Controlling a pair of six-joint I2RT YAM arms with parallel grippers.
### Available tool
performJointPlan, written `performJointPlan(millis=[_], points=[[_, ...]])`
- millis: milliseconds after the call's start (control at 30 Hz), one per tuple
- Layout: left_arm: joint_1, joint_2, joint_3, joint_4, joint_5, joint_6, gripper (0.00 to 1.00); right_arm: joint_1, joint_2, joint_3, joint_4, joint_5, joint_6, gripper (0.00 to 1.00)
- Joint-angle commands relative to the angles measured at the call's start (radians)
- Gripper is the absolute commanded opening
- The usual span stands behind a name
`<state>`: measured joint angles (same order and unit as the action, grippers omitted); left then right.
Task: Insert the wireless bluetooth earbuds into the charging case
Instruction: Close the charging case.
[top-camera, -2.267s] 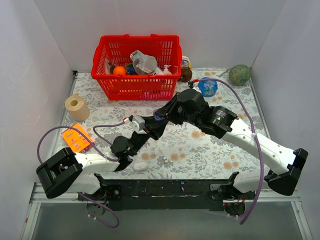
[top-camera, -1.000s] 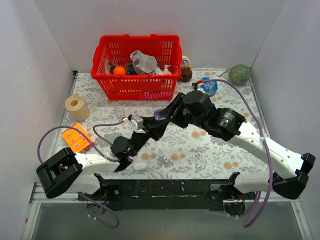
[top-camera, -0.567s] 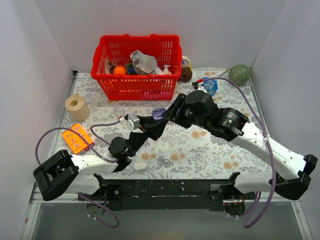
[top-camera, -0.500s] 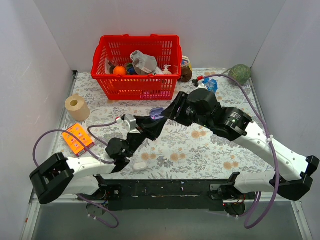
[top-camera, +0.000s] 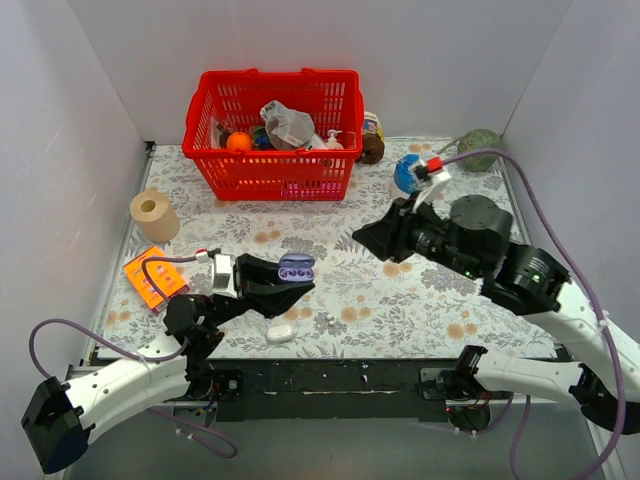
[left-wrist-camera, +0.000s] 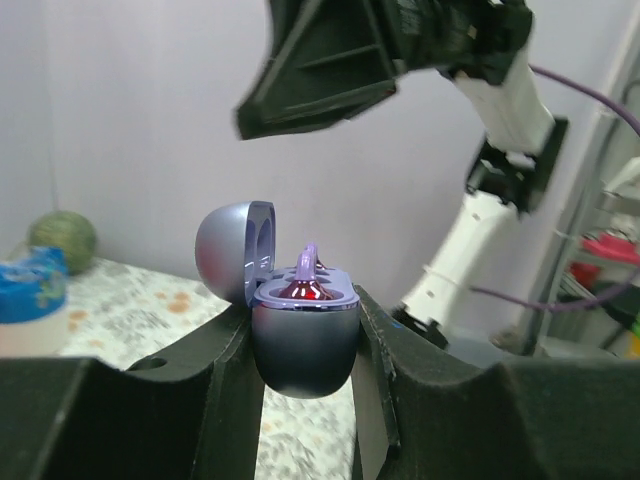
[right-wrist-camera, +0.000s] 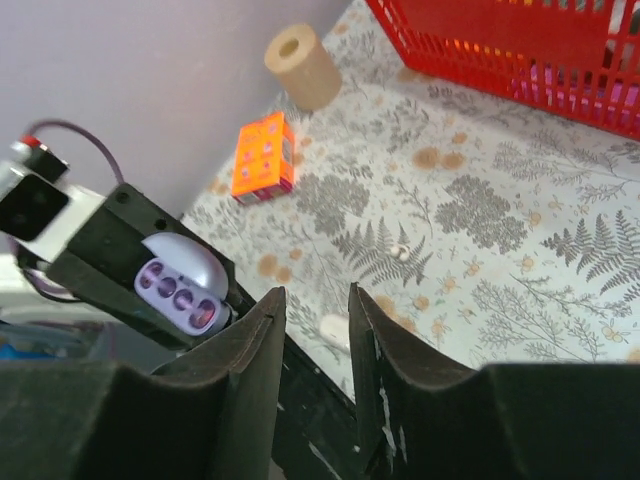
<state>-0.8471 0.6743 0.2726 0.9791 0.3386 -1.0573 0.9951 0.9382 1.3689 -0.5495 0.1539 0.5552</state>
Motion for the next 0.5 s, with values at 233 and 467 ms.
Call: performJointPlan(millis=[233, 467], points=[[0.005, 0.036, 0.114, -0.263, 0.275, -0.07, 0.0, 0.007, 0.188, 0.016, 0.022, -0.197, -0.172, 0.37], [0.005, 0.088, 0.129, -0.221, 0.27, -0.076, 0.0, 0.027, 0.185, 0.01, 0.022, -0.232, -0.172, 0.36]])
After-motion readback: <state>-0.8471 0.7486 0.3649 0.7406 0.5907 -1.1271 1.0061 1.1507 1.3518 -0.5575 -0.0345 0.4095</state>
